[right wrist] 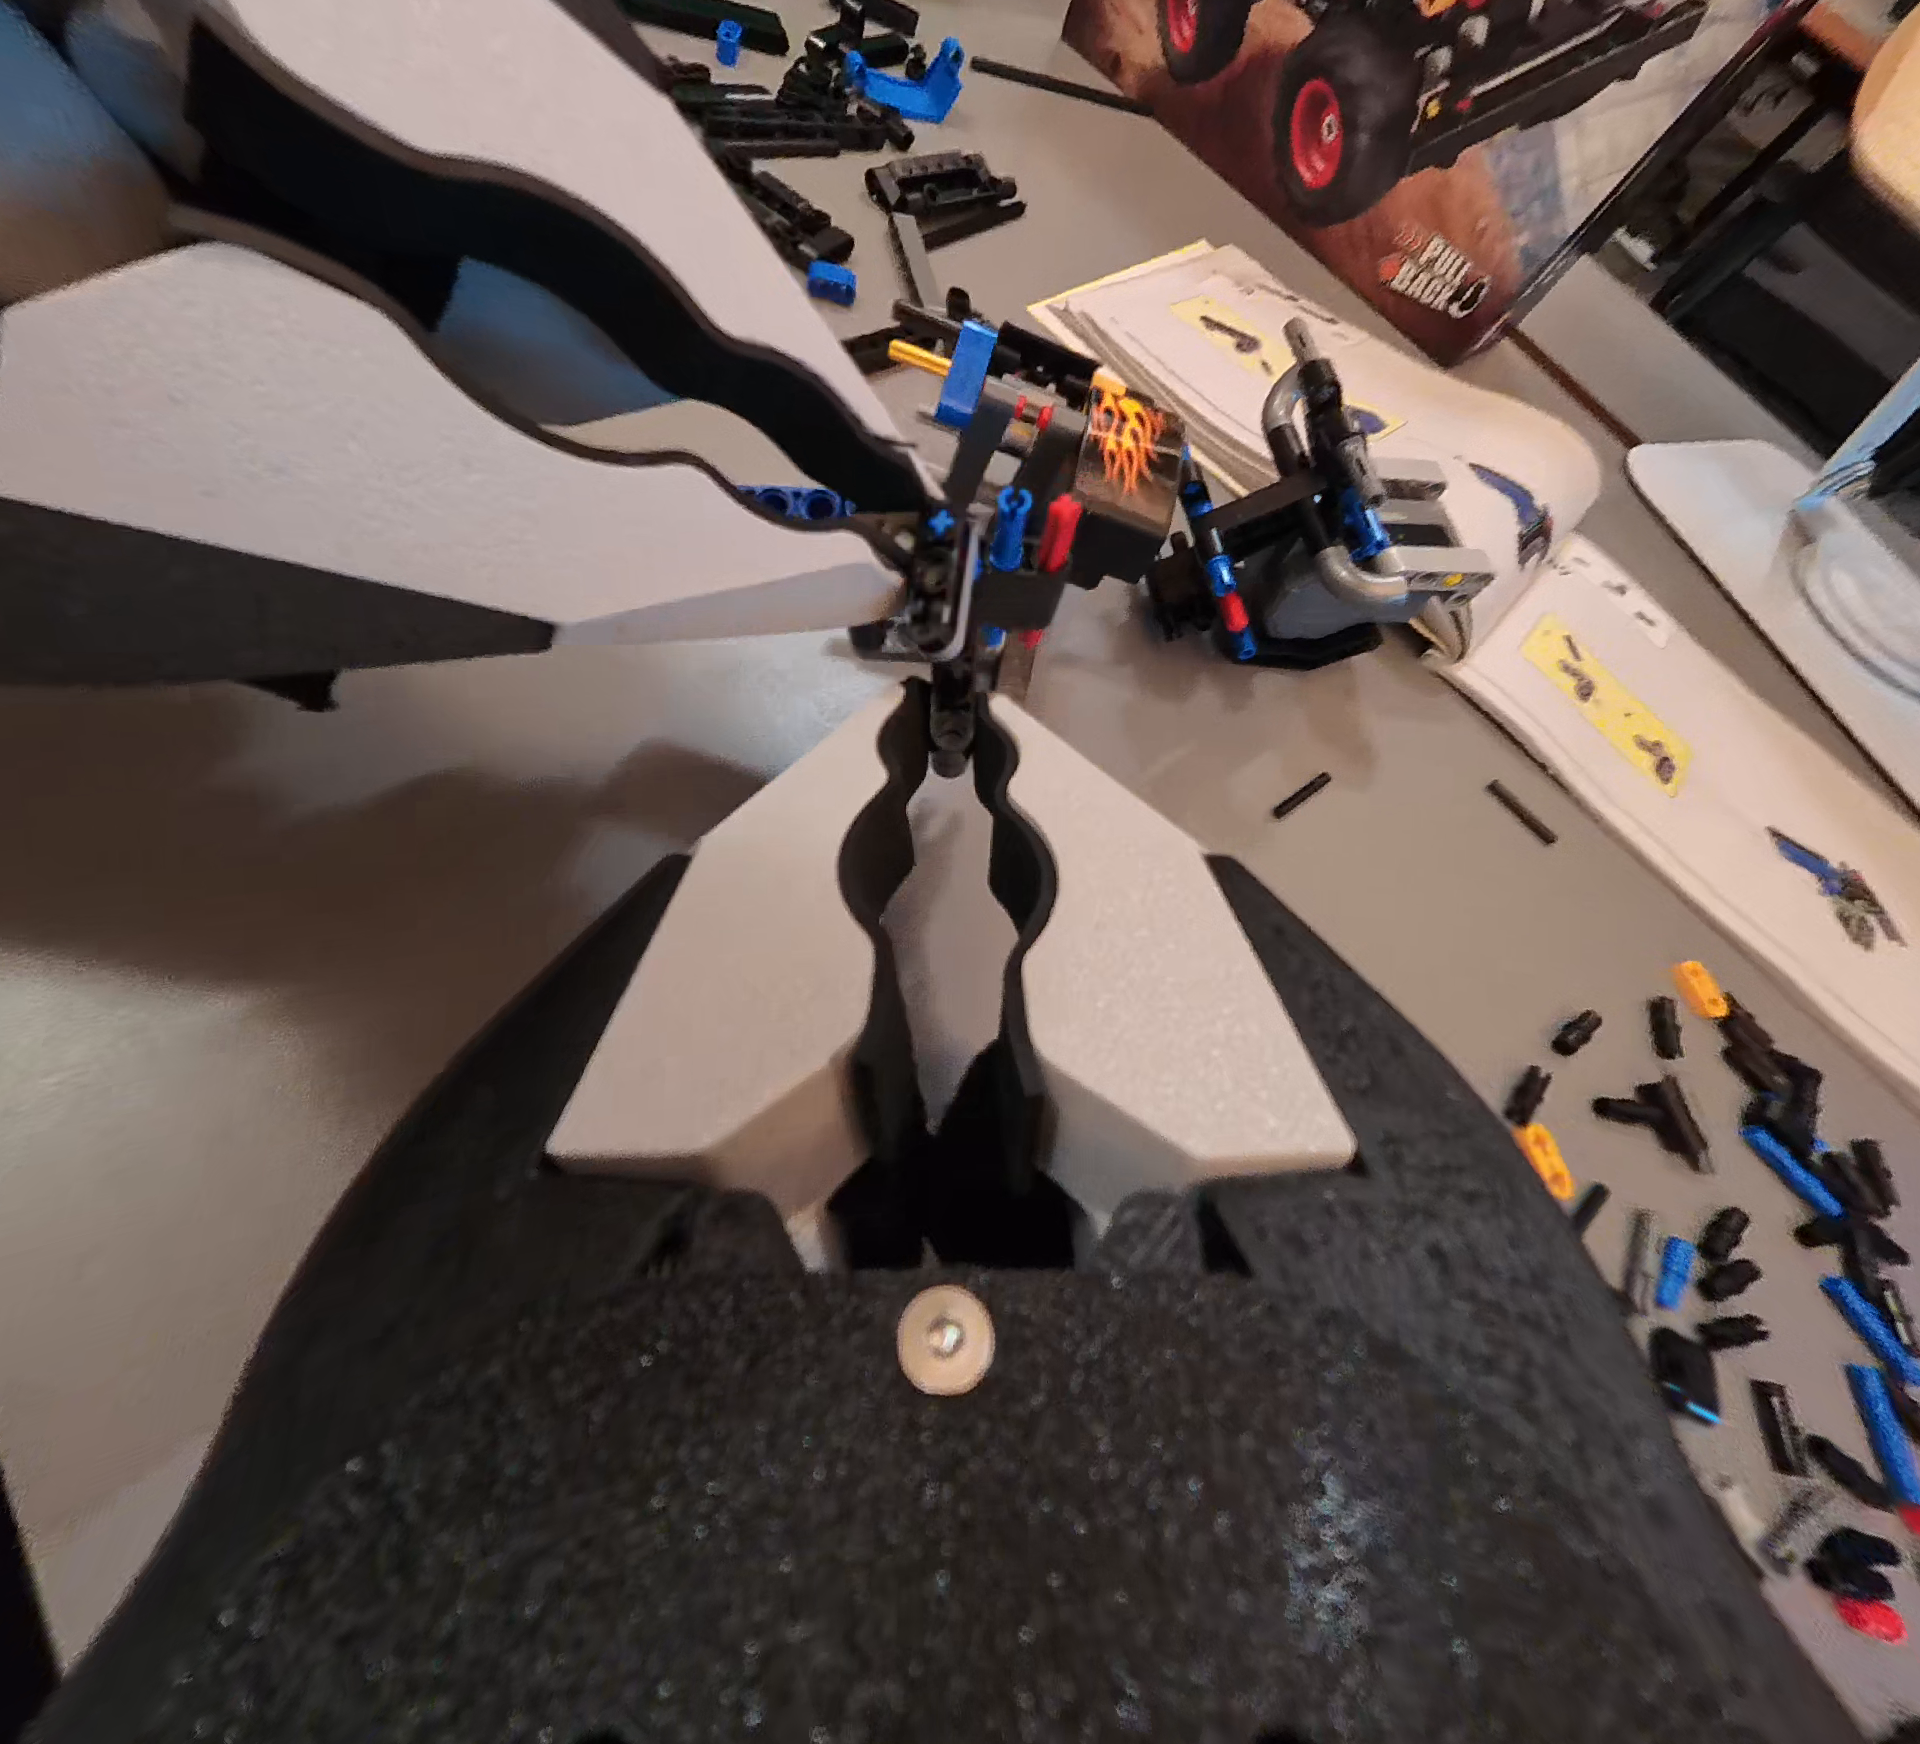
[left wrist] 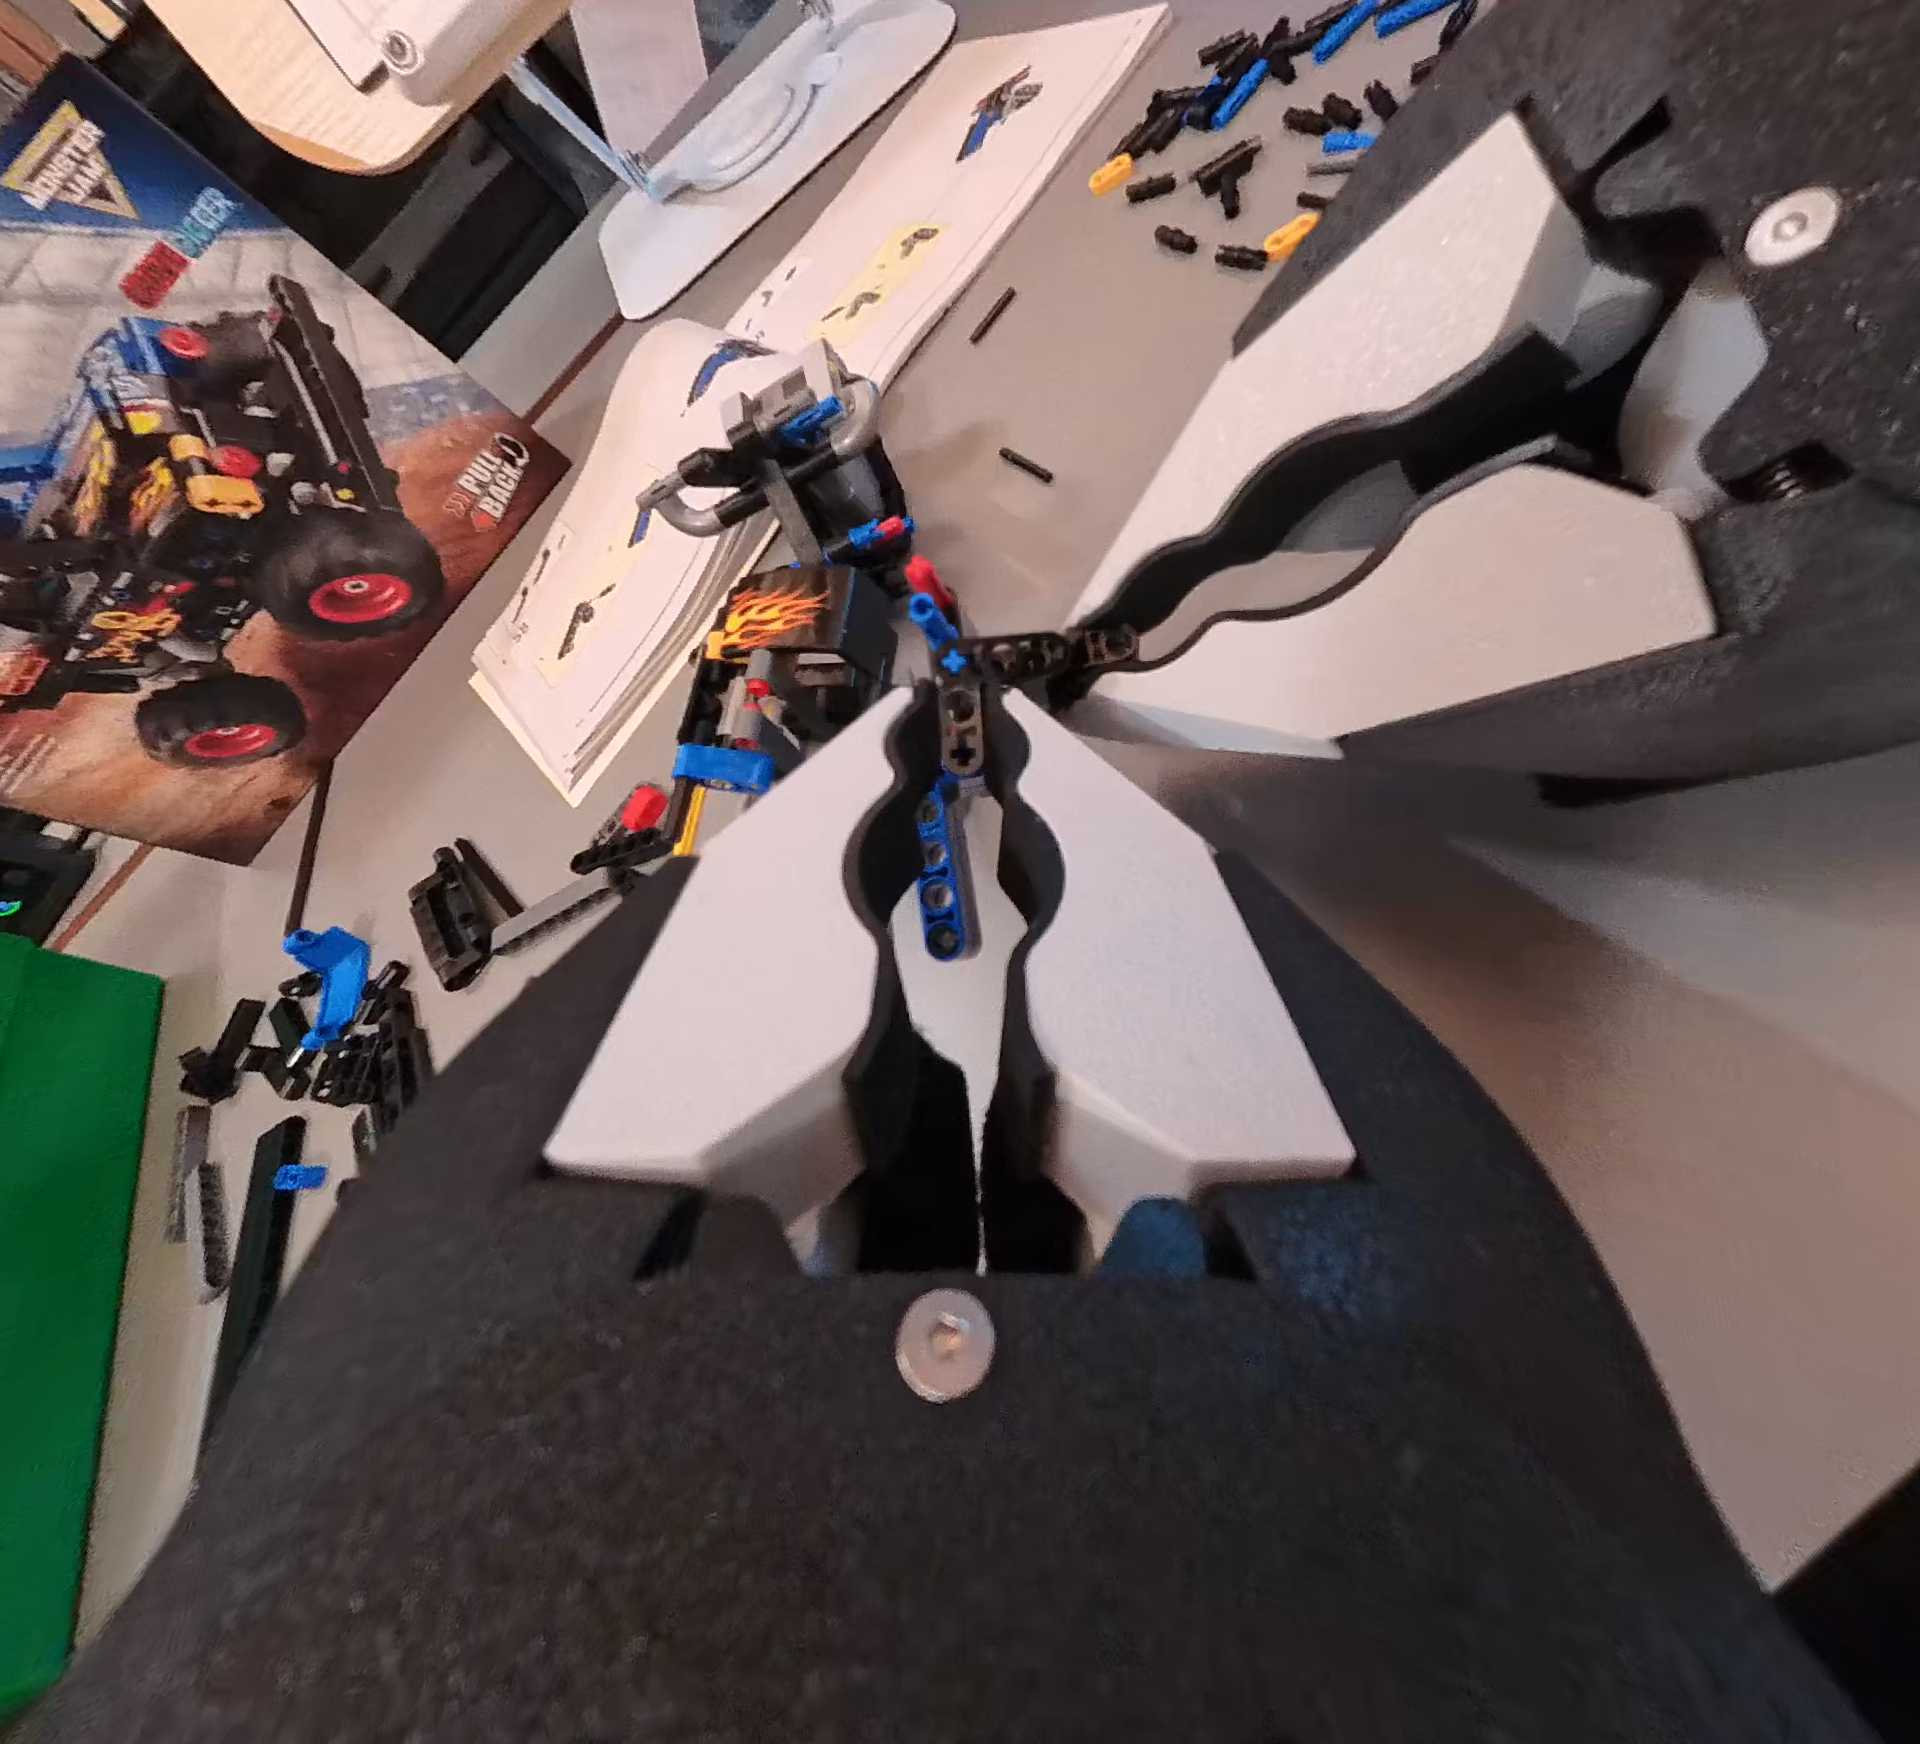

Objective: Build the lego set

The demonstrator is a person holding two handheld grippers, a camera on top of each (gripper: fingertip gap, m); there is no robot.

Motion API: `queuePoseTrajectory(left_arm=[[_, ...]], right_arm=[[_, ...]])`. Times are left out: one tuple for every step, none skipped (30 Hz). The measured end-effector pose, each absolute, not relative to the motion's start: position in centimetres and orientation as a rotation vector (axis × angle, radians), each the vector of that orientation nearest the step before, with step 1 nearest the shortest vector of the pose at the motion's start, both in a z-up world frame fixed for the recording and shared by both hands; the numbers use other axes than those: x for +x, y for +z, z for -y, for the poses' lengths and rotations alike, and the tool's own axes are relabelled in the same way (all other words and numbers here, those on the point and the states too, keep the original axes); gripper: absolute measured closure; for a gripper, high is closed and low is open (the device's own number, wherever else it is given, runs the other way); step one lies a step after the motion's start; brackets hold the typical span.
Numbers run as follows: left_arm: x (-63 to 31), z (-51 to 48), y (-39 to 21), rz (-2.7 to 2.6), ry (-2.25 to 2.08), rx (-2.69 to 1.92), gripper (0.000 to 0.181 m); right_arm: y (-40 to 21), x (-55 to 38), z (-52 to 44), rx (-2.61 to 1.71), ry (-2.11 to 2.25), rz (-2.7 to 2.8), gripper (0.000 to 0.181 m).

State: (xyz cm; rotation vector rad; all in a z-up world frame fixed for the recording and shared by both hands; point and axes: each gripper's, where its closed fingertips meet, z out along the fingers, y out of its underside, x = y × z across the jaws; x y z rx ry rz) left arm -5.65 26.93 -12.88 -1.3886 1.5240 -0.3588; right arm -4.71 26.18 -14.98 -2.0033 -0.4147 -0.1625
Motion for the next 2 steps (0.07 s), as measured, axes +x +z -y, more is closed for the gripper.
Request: queuePoseTrajectory(left_arm=[[-5.62,-26.89,-12.81,-1.526,-0.369,-1.387,0.175],[-5.63,-26.85,-12.84,-1.535,-0.372,-1.389,0.175]], right_arm=[[-14.95,-4.71,-26.16,-2.002,-0.157,0.409,0.175],[-14.90,-4.72,-26.14,-1.999,-0.158,0.408,0.175]])
